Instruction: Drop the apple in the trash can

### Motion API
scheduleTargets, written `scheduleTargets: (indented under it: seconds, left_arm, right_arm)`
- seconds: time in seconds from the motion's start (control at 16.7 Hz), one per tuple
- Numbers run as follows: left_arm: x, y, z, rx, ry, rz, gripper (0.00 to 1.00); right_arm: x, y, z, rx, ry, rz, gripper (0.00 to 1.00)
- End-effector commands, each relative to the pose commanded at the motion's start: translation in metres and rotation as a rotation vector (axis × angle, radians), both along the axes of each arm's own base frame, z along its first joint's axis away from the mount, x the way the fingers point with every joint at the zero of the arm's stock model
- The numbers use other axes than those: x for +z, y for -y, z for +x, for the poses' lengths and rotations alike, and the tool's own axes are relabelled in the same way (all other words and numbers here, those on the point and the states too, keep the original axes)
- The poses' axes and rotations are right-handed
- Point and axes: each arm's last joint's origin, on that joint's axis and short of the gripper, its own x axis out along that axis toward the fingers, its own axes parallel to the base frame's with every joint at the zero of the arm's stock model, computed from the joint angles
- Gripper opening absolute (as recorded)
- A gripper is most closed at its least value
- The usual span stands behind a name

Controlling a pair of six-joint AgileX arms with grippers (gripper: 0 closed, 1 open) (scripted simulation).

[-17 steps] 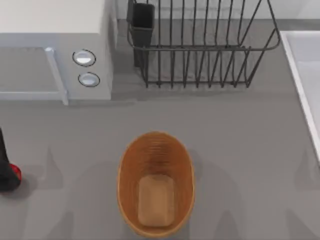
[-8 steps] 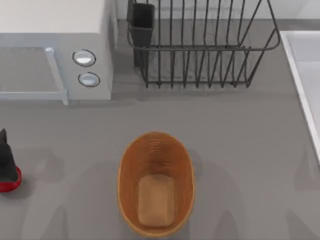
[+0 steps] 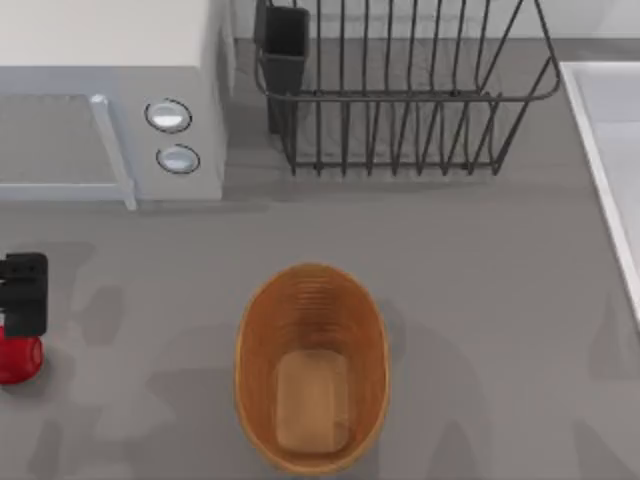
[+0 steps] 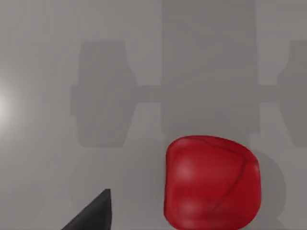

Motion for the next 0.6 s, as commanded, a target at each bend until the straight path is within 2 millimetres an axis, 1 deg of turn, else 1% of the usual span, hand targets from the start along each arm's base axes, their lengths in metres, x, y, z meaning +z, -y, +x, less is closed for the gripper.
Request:
scheduleTargets:
  seconds: [0.18, 0.3, 0.42, 0.6]
  left_arm:
    - [-0.011, -0.004, 0.03, 0.007, -0.213, -0.014, 1.0]
    - [-0.017, -0.006, 0.043, 0.012, -0.316, -0.023, 1.0]
    - [-0.023, -0.008, 0.052, 0.016, -0.386, -0.031, 1.0]
    - [-0.025, -0.008, 0.055, 0.018, -0.417, -0.035, 1.0]
  right_arm:
    - [0.0, 0.0, 0.0, 0.0, 0.0, 0.0, 1.0]
    - [0.0, 0.0, 0.0, 0.0, 0.0, 0.0, 1.0]
    - [0.0, 0.0, 0.0, 0.0, 0.0, 0.0, 1.0]
    - [0.0, 0.0, 0.0, 0.0, 0.0, 0.0, 1.0]
